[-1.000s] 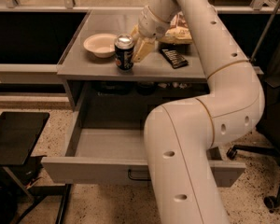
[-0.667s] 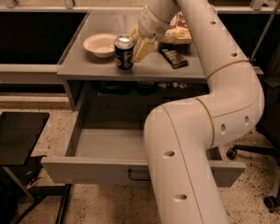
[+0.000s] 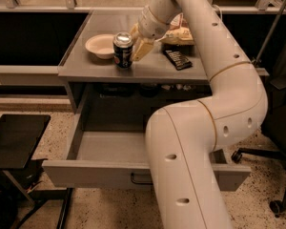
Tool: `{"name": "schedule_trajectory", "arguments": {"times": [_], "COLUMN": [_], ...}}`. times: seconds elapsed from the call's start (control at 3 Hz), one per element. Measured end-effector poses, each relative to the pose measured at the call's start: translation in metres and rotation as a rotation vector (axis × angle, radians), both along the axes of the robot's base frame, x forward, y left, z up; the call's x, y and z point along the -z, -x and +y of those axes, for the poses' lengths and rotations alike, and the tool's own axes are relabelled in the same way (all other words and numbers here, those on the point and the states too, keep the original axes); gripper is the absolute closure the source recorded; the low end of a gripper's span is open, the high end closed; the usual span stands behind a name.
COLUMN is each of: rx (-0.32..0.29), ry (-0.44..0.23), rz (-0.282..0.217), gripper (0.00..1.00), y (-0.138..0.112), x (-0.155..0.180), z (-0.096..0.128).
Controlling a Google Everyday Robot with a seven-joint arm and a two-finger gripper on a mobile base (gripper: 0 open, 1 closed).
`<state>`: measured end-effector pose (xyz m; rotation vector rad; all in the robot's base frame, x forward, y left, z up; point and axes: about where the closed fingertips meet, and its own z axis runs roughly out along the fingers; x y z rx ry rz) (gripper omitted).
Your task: Pick pepsi can from top drawer and place on counter
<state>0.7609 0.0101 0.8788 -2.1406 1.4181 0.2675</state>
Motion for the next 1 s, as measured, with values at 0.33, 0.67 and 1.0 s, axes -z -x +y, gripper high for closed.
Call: {"name": "schedule_trajectory", "arguments": {"times": [0.33,0.67,1.0], "rx": [0.000,0.000,0.000], "ry": [0.000,0.000,0.000], "rz": [0.000,0.000,0.000], "gripper": [0.12,0.00,0.00], "y": [0.0000,0.0000,0.0000], "x": [0.0000,0.0000,0.0000], "z": [0.0000,0.0000,0.0000]}}
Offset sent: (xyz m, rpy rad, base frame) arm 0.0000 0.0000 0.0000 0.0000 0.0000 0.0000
